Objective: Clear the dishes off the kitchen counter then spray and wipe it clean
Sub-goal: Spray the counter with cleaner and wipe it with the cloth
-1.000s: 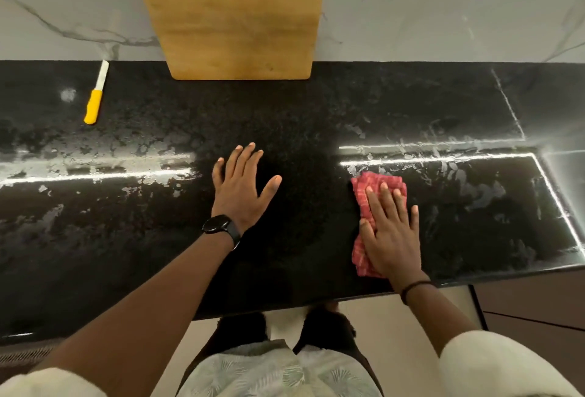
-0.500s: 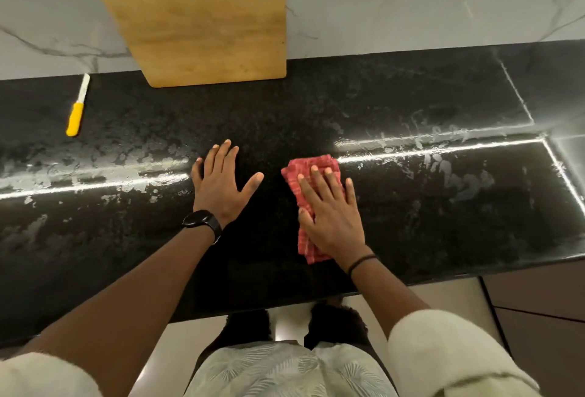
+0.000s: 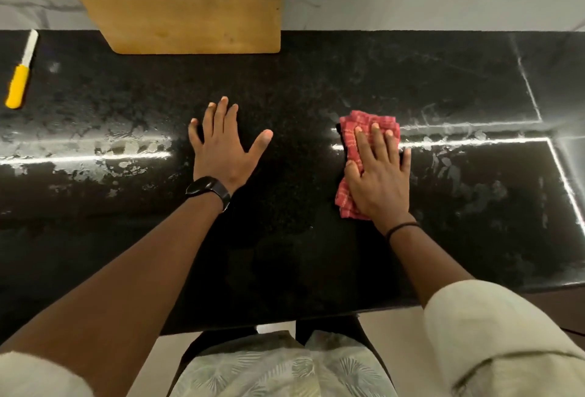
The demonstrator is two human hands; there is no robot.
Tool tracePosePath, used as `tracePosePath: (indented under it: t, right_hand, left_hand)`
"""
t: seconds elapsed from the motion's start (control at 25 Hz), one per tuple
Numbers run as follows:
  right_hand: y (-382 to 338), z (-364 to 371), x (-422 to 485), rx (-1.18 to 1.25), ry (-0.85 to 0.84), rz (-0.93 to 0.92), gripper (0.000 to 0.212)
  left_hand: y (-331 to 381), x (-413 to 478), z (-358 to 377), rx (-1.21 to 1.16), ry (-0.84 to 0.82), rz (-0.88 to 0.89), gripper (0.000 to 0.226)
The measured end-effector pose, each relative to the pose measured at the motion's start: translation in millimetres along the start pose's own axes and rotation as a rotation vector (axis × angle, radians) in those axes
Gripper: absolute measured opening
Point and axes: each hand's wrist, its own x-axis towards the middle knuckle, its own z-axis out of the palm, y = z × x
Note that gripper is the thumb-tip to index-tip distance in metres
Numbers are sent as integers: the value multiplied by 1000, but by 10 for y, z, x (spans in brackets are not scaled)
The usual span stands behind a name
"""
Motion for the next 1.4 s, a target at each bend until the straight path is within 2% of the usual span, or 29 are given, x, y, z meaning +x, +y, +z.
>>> tracePosePath:
  t: [0.48,0.68,1.0,1.16,1.32,1.4]
  right_hand:
    - [-490,-190,1924,27,3,-69,71]
    - [-843,-114,2314,8,12,-80,73]
    - [-1170,6,2032,22,0,-203,73]
    - [-1163,123,1375,62,-28,-254,74]
    - [-883,172,614,30,-80,-416,74]
    - [-564,74,530,7,-104,-422,72]
  left_hand:
    - [-25,70,89,37,16,-4,93]
    - [-22,88,94,51,33,-3,93]
    - [-34,83,96,49,47,-21,92]
    - [-50,73,96,4,39,-33,89]
    - [-38,22,86,-12,25,-33,88]
    - [-3,6,47,-19,17,-31,88]
